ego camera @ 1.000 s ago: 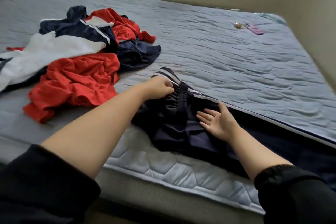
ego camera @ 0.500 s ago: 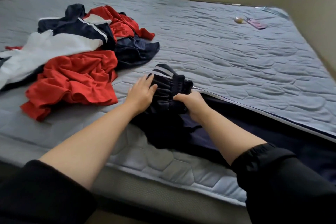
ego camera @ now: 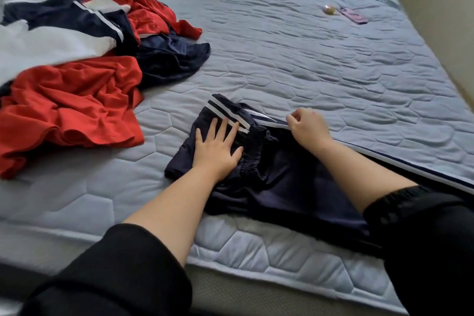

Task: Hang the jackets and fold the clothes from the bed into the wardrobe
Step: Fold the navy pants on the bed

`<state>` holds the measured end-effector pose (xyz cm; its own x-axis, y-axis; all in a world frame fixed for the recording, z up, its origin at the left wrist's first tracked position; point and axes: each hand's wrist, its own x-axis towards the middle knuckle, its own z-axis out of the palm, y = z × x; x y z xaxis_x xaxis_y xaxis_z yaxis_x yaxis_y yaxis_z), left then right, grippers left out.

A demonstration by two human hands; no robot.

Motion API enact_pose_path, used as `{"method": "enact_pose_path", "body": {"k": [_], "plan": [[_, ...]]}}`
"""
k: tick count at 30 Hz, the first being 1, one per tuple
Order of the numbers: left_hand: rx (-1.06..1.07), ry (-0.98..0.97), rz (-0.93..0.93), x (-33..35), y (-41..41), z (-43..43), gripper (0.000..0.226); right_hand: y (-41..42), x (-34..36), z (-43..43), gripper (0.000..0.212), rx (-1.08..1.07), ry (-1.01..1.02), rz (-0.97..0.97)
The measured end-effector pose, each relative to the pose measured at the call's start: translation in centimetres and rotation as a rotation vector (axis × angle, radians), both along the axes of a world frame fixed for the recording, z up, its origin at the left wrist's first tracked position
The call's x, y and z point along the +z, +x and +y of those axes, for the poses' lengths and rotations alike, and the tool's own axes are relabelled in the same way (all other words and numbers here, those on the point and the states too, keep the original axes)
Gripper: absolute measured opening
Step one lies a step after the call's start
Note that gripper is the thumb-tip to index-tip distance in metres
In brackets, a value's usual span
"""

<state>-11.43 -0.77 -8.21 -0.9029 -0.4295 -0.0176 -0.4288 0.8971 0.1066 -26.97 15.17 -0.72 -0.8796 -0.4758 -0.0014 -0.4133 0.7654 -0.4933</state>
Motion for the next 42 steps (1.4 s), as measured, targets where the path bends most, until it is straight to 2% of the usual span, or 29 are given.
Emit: {"method": "enact_pose_path", "body": {"k": [3, 7, 9, 12, 14, 18, 20, 23, 25, 27, 28, 29, 31, 33, 35, 36, 38, 40, 42], "plan": [[-0.008, 0.057, 0.06, -0.4, 0.0, -0.2, 0.064, -0.9, -0.1, -1.4, 0.047, 0.059, 0.144, -0.141], [0.037, 0.393, 0.116, -0.1, -0.8, -1.7, 0.056, -2.1, 0.1, -2.6, 0.062, -0.042, 0.168, -0.314], [0.009, 0.45, 0.129, 0.0, -0.7, -2.2, 0.06, -2.5, 0.5, -2.6, 0.065, -0.011, 0.239, -0.356], [-0.017, 0.408, 0.101, -0.1, -0.3, -2.0, 0.072, -2.9, 1.2, -2.7, 0.045, 0.082, 0.252, -0.382], [-0.021, 0.376, 0.079, -0.1, -0.3, -1.8, 0.075, -3.1, 1.6, -2.9, 0.026, 0.115, 0.229, -0.292], [-0.033, 0.282, 0.047, -0.2, -0.2, -1.5, 0.08, -2.5, 0.8, -3.6, 0.028, 0.15, 0.45, 0.062], [-0.034, 0.243, 0.034, -0.3, -0.2, -1.2, 0.084, -2.3, -0.2, -3.7, 0.036, 0.109, 0.484, 0.15], [-0.025, 0.217, 0.017, -0.4, -0.3, -1.0, 0.089, -2.3, -1.3, -3.3, 0.04, 0.024, 0.391, 0.357], [-0.021, 0.207, 0.013, -0.4, -0.3, -1.0, 0.088, -2.2, -1.6, -2.6, 0.033, -0.064, 0.177, 0.484], [-0.022, 0.195, 0.005, -0.4, -0.3, -1.0, 0.089, -1.2, -1.9, -1.8, 0.025, -0.09, -0.113, 0.502], [-0.02, 0.188, 0.004, -0.5, -0.3, -1.0, 0.089, -0.6, -2.3, -1.3, 0.029, -0.051, -0.144, 0.526], [-0.019, 0.182, 0.003, -0.5, -0.3, -0.9, 0.088, -0.1, -2.9, -0.7, 0.038, 0.025, -0.057, 0.542], [-0.02, 0.161, -0.001, -0.4, -0.4, -0.9, 0.086, 0.6, -4.8, 1.3, 0.051, 0.171, 0.295, 0.443], [-0.024, 0.136, -0.014, -0.4, -0.3, -0.7, 0.088, 0.1, -6.0, 3.8, 0.06, 0.073, 0.553, 0.211], [-0.024, 0.116, -0.017, -0.3, -0.3, -0.5, 0.09, -0.6, -5.8, 4.9, 0.065, -0.109, 0.562, 0.103], [-0.024, 0.107, -0.019, -0.3, -0.3, -0.5, 0.09, -0.6, -5.5, 4.8, 0.066, -0.139, 0.521, 0.138], [-0.019, 0.079, -0.022, -0.2, -0.2, -0.3, 0.088, 1.0, -5.1, 4.1, 0.067, -0.05, 0.391, 0.288], [-0.016, 0.006, -0.014, -0.2, -0.1, 0.1, 0.085, 3.3, -6.0, 4.3, 0.063, 0.041, 0.354, 0.367], [-0.031, -0.09, -0.005, -0.2, 0.3, 0.7, 0.081, 5.2, -7.0, 5.8, 0.06, -0.026, 0.445, 0.237]]}}
